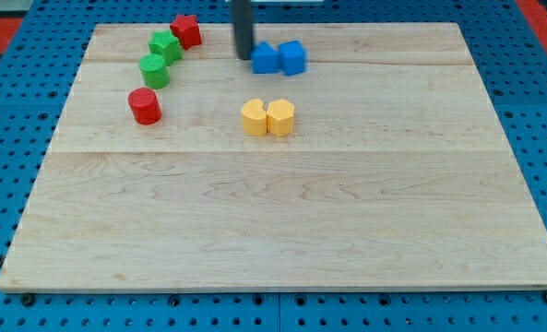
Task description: Slide the green blocks diagonal to the yellow blocks
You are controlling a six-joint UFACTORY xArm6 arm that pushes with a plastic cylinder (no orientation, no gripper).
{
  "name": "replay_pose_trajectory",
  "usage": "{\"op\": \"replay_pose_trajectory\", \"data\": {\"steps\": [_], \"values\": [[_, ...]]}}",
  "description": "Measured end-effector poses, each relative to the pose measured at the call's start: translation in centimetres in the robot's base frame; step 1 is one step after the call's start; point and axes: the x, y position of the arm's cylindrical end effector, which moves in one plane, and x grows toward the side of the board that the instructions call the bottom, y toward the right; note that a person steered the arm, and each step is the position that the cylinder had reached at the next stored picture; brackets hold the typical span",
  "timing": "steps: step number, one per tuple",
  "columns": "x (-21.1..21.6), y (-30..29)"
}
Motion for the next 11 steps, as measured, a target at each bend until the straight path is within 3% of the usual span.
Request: {"op": "replay_pose_trajectory", "data": {"steps": [1,2,3,4,6,8,11], "values": [[0.3,-1.5],[-4.3,-1.5],[-7.1,-5.7],[-7.1,-13.3],[-1.9,-21.3],[3.8,-20.5],[5.1,-15.2]]}}
